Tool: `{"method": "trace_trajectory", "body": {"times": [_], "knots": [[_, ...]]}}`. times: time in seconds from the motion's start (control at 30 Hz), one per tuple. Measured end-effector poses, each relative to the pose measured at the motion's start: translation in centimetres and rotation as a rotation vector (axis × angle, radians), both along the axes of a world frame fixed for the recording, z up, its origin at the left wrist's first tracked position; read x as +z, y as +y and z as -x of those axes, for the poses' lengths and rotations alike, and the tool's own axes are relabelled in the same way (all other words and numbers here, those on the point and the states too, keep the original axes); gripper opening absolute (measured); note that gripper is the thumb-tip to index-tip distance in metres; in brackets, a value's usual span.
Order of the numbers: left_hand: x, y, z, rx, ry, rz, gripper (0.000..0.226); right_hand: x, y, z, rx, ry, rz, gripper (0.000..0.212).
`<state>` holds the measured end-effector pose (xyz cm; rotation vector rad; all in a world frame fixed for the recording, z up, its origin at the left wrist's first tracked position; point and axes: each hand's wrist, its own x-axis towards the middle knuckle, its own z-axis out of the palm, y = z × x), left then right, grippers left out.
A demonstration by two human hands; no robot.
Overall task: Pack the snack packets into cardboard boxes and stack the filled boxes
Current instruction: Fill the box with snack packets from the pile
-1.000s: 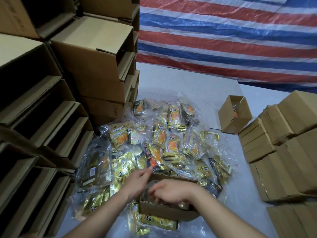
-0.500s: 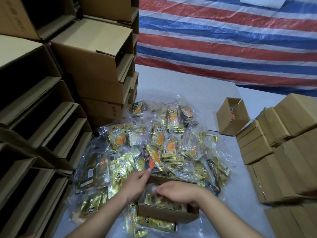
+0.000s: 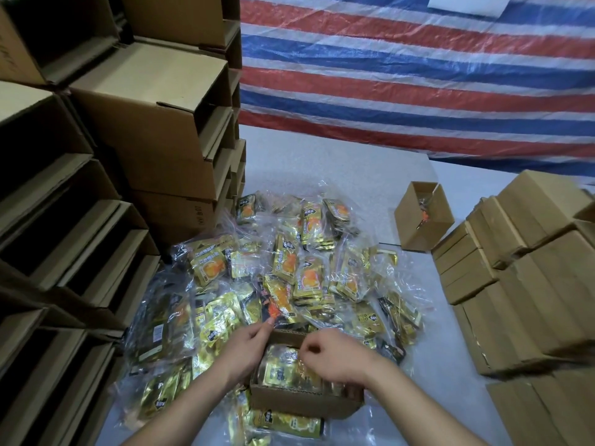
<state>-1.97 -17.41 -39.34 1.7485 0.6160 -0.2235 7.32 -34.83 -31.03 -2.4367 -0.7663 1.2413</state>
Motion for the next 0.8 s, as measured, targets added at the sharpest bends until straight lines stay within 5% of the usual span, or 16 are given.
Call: {"method": "trace_trajectory", "body": {"times": [0.07, 0.17, 0.23, 0.37, 0.8], "knots": [[-0.1, -0.1, 0.1, -0.005, 0.001, -0.005, 0.047, 1.2, 0.0, -0.4, -0.083, -0.126, -0.188, 0.013], [0.0, -0.3, 0.0, 0.013, 0.013, -0.033, 0.049, 1.4, 0.0, -1.6, 0.039, -0.399, -0.167, 0.038], [0.1, -0.3, -0.1, 0.012, 0.03, -0.066, 0.051, 0.8, -0.2, -1.9, 0.12, -0.372, -0.045, 0.043], [0.5, -0.5, 0.1, -0.008, 0.055, -0.11, 0.051, -1.5, -1.0, -1.4, 0.255, -0.335, 0.11, 0.019], [6.3, -3.0, -3.8, -0.06, 0.0, -0.081, 0.064, 0.7, -6.1, -2.8, 0.035, -0.429, -0.035, 0.011]]}}
